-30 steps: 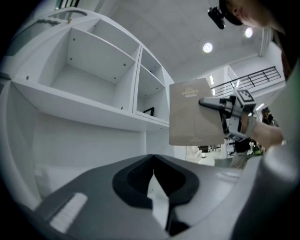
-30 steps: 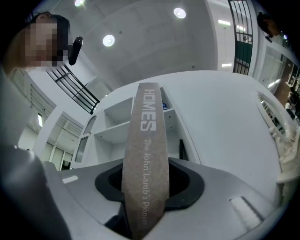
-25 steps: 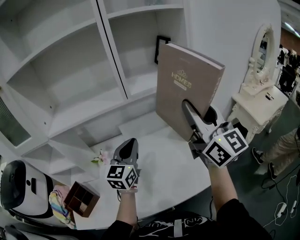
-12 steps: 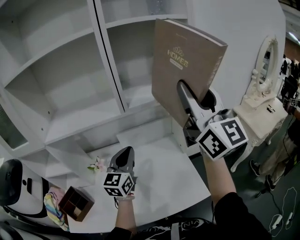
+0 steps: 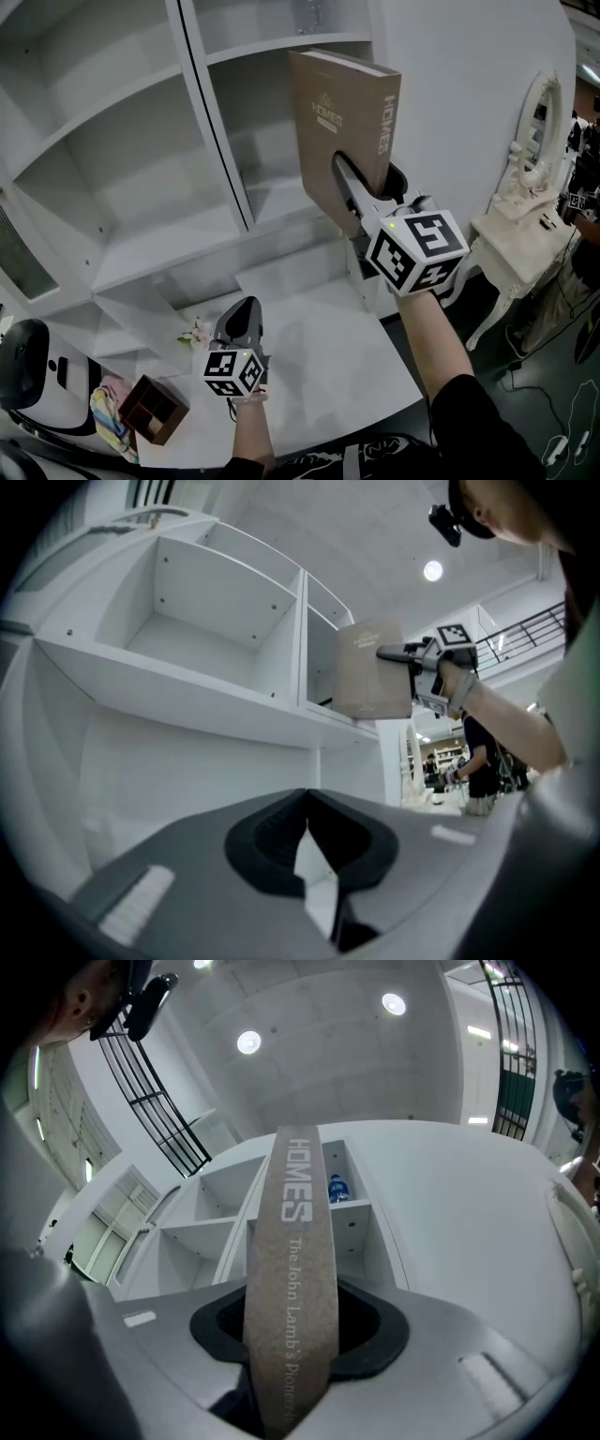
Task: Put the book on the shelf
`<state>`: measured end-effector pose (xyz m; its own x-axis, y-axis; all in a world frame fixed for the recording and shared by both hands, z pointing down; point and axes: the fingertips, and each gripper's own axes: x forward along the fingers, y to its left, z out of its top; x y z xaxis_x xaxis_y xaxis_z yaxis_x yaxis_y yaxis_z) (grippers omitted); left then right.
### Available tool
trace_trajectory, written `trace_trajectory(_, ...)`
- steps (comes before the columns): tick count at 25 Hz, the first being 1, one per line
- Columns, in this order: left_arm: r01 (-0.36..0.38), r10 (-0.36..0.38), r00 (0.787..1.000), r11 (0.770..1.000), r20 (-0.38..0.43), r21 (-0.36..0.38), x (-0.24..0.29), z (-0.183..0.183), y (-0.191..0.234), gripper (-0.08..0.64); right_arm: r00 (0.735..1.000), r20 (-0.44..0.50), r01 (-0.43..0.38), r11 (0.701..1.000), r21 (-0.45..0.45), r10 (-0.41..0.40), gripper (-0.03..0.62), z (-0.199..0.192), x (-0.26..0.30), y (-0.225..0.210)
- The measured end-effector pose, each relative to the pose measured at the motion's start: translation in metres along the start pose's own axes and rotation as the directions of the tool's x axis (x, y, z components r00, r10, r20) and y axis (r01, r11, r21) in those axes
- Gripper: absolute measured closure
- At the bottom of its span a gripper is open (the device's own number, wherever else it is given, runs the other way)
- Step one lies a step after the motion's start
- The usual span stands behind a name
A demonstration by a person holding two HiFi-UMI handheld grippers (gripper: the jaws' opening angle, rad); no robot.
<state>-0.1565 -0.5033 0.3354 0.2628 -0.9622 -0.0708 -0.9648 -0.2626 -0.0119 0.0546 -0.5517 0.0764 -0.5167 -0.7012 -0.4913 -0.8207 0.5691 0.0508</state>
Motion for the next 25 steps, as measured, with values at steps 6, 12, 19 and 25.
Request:
trace_trajectory(6,-0.004,0.004,1.000,0.998,-0.004,0.063,0.013,0.002,-0.005,0.560,0.998,-0.066,0.007,1.000,0.010,-0.006,0.411,-0.009,0.021,-0.005)
trace_trajectory(12,-0.003,0.003,1.000,0.997,-0.005,0.081,0.022,0.005,-0.003,0.560,0.993,-0.118,0.007,1.000,0.015,-0.005,0.410,-0.018,0.045,-0.005)
trace_trajectory(19,-0.014,0.014,1.000,0.997,0.002,0.078,0.022,0.008,0.009,0.560,0.980,-0.200,-0.002,1.000,0.018,0.005,0.410,-0.035,0.083,-0.003)
trace_trajectory(25,-0.029,0.030,0.999,0.996,-0.010,0.082,0.015,0.002,0.017,0.560,0.968,-0.249,-0.016,1.000,0.009,0.018,0.410,-0.052,0.111,0.006)
